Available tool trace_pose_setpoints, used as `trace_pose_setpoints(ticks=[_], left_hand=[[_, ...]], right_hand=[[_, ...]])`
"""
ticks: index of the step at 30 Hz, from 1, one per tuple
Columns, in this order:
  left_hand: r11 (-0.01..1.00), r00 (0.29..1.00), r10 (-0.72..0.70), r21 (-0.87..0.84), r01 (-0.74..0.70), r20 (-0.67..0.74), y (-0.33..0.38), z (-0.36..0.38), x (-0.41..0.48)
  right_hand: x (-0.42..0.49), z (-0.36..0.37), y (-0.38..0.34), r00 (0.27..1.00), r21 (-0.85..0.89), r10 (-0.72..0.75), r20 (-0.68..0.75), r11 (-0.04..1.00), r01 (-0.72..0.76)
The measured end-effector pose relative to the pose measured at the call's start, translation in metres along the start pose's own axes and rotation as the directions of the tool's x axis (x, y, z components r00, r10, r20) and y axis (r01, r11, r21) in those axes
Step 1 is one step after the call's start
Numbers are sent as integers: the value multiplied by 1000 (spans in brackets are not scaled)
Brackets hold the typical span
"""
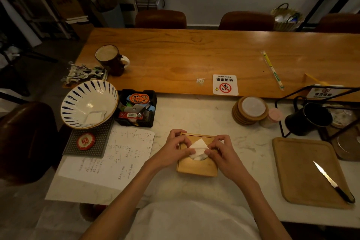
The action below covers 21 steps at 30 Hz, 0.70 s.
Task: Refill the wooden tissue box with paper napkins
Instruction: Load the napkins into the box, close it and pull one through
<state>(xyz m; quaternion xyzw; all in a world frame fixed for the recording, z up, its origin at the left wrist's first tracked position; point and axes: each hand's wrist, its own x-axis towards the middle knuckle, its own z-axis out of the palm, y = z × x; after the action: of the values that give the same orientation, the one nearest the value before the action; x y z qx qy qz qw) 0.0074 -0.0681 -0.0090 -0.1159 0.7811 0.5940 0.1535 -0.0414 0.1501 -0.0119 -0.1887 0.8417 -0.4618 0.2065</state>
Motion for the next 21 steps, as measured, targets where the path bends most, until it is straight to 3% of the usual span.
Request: trace_pose_setpoints(ticks=[21], left_hand=[[998, 999, 48, -34, -47, 17, -5, -5, -5]], right_hand=[[-2, -1, 0, 1000, 79, -3, -27, 997, 5]])
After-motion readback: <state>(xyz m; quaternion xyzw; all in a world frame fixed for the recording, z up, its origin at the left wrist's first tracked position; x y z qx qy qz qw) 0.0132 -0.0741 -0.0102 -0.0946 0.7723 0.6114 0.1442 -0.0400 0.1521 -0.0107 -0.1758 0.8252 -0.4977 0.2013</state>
